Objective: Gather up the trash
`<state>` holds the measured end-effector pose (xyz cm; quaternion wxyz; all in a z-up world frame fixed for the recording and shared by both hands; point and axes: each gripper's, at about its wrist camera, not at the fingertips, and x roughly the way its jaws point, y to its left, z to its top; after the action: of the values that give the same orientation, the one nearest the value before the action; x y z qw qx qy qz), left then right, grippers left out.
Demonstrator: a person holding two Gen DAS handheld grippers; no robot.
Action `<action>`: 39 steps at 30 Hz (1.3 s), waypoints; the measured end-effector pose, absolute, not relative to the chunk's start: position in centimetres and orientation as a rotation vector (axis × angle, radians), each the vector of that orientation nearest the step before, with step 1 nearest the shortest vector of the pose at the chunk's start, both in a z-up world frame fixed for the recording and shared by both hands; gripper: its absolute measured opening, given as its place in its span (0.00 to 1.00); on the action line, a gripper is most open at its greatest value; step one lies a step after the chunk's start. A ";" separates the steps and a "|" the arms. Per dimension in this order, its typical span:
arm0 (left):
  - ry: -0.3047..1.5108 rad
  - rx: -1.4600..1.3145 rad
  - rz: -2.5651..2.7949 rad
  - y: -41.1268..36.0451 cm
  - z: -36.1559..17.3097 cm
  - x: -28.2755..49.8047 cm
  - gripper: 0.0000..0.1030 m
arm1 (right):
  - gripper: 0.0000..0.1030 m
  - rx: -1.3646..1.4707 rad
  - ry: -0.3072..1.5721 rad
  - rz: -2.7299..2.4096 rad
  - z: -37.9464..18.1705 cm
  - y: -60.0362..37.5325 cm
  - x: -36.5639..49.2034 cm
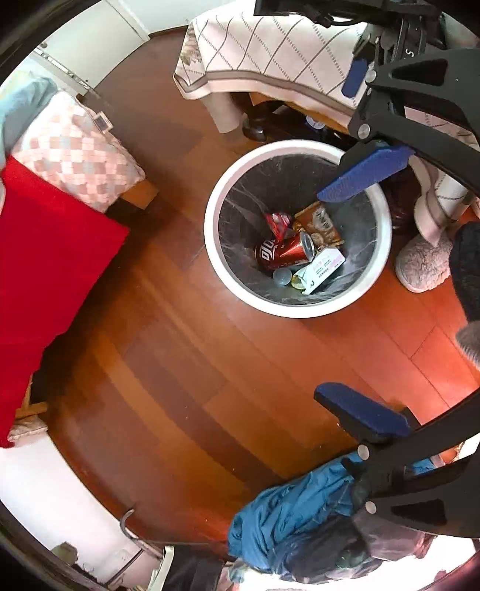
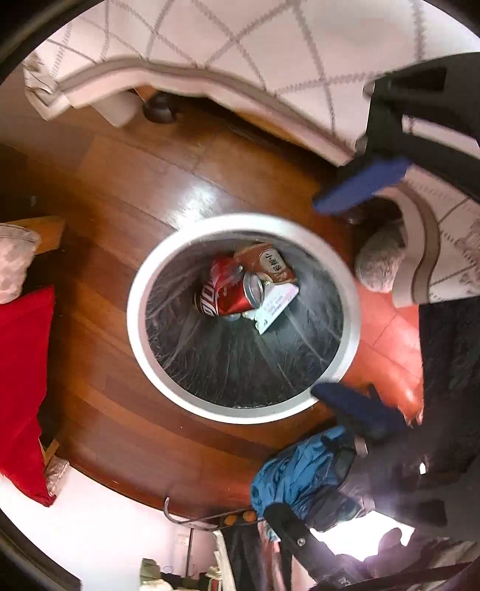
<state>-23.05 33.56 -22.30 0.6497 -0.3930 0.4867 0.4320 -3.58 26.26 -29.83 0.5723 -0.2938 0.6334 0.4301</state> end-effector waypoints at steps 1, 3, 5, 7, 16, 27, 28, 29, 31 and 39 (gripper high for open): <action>1.100 -0.893 0.985 33.1 -21.8 -23.2 1.00 | 1.00 -0.702 1.465 1.006 -29.0 26.0 -3.8; 1.088 -0.881 0.990 31.8 -20.3 -23.5 1.00 | 1.00 -0.716 1.431 1.006 -27.2 25.0 -4.3; 1.075 -0.871 0.994 30.4 -18.7 -23.9 1.00 | 1.00 -0.729 1.406 1.018 -25.4 24.1 -4.6; 1.061 -0.868 0.993 29.5 -17.2 -24.1 1.00 | 1.00 -0.735 1.375 1.032 -23.3 23.0 -4.9; 0.966 -0.808 0.981 25.3 -8.8 -25.2 1.00 | 1.00 -0.652 1.291 1.139 -13.1 18.4 -6.3; 0.856 -0.781 0.877 21.2 0.2 -27.0 1.00 | 1.00 -0.535 1.276 1.326 -1.7 13.5 -8.4; 0.849 -0.784 0.865 20.9 0.8 -27.1 1.00 | 1.00 -0.534 1.276 1.340 -1.1 13.2 -8.8; 0.841 -0.789 0.854 20.6 1.3 -27.3 1.00 | 1.00 -0.530 1.279 1.356 -0.4 12.8 -9.0; 0.826 -0.800 0.836 20.1 2.3 -27.6 1.00 | 1.00 -0.523 1.285 1.385 1.0 12.3 -9.4; 0.771 -0.814 0.788 18.4 5.5 -28.5 1.00 | 1.00 -0.511 1.264 1.469 5.6 10.5 -10.7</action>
<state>-28.54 18.37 5.46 0.7743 -0.3759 0.3562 0.3637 -10.68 10.52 5.64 0.5386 -0.2149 0.5312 0.6177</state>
